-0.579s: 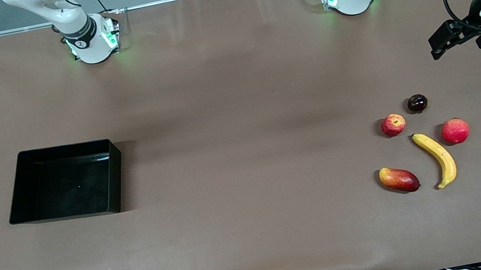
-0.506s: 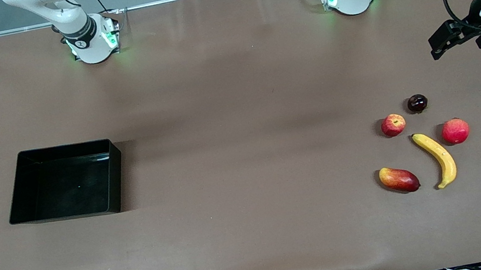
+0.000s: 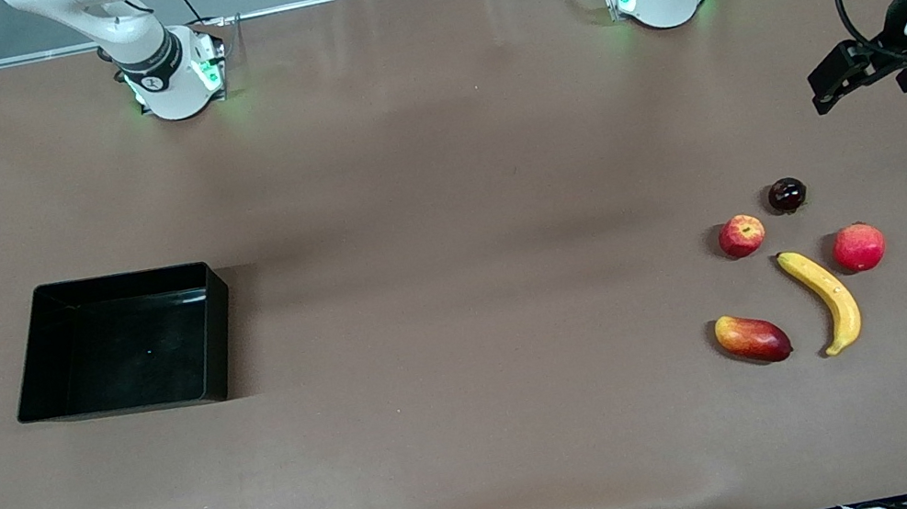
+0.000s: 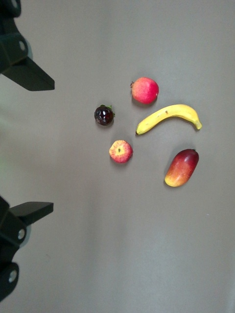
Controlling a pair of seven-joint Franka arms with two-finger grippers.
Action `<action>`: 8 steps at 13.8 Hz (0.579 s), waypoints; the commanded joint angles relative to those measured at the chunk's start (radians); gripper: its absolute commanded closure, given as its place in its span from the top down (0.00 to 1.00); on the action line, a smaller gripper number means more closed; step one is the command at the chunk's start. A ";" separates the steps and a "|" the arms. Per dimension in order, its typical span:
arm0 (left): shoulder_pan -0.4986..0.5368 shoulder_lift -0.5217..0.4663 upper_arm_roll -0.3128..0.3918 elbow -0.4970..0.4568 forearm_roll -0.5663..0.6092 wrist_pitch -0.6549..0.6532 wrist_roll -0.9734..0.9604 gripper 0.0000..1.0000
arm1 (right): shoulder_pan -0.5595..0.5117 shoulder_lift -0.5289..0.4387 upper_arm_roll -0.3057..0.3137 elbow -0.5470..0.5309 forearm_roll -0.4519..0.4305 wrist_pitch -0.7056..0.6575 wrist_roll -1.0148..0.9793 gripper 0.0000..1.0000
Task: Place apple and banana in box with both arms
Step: 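Move the left gripper toward the small red apple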
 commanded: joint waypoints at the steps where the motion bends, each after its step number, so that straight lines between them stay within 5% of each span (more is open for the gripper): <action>1: 0.024 0.071 0.003 -0.001 -0.008 0.025 0.003 1.00 | -0.029 0.053 0.003 0.032 -0.021 0.017 -0.011 1.00; 8: 0.063 0.183 0.003 -0.202 0.025 0.359 0.012 1.00 | -0.098 0.197 0.001 0.026 -0.024 0.140 -0.074 1.00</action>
